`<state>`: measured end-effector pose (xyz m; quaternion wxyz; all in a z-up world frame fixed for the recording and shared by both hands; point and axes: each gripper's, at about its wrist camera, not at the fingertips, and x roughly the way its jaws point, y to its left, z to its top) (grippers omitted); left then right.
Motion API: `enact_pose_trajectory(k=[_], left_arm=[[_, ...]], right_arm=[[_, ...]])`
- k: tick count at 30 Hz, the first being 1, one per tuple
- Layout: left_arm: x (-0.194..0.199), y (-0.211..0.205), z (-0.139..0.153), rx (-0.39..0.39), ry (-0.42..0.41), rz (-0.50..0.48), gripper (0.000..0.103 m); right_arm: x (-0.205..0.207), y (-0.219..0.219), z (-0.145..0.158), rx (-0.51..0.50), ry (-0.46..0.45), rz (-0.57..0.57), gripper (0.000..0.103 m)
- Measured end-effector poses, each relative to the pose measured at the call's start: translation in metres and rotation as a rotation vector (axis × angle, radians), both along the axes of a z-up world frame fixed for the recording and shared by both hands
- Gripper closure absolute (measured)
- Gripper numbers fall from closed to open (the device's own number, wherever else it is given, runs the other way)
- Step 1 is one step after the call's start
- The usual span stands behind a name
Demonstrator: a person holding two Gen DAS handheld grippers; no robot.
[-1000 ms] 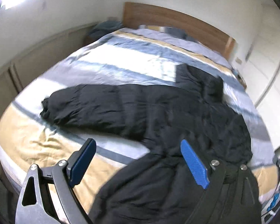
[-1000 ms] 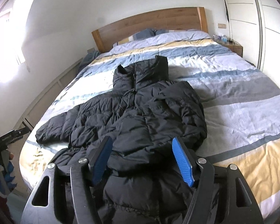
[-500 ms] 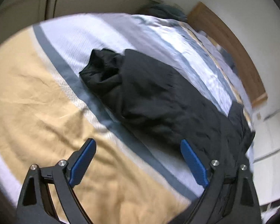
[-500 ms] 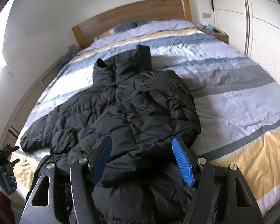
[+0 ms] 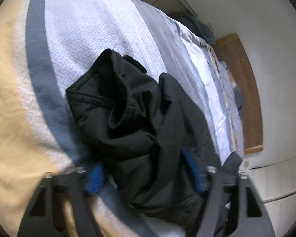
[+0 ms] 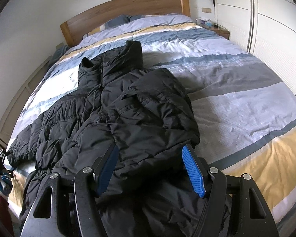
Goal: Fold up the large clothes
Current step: 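Lift the sleeve with the left tool, fold it over the body, release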
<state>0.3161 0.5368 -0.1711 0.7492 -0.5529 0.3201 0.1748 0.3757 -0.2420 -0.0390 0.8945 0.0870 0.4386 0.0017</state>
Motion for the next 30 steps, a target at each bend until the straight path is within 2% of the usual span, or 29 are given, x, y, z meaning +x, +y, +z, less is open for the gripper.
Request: enact_pose_trajectory(k=[3, 8, 13, 19, 26, 30], left_arm=[[0.001, 0.001, -0.001, -0.05, -0.038, 0.008, 0.073], [-0.004, -0.004, 0.012, -0.033, -0.049, 0.006, 0.086], [-0.002, -0.024, 0.052, 0.074, -0.043, -0.043, 0.089], [0.002, -0.072, 0.12, 0.22, -0.101, -0.164, 0.09], [-0.003, -0.154, 0.194, 0.343, -0.198, -0.313, 0.091], [-0.004, -0.222, 0.232, 0.419, -0.247, -0.426, 0.091]], right_arm=[[-0.002, -0.001, 0.005, -0.003, -0.006, -0.006, 0.037], [-0.014, -0.007, 0.016, -0.007, -0.029, -0.013, 0.037], [-0.032, -0.018, 0.03, 0.007, -0.06, -0.028, 0.037], [-0.058, -0.033, 0.044, 0.036, -0.102, -0.05, 0.036], [-0.085, -0.048, 0.051, 0.048, -0.136, -0.052, 0.035], [-0.097, -0.057, 0.053, 0.068, -0.15, -0.049, 0.034]])
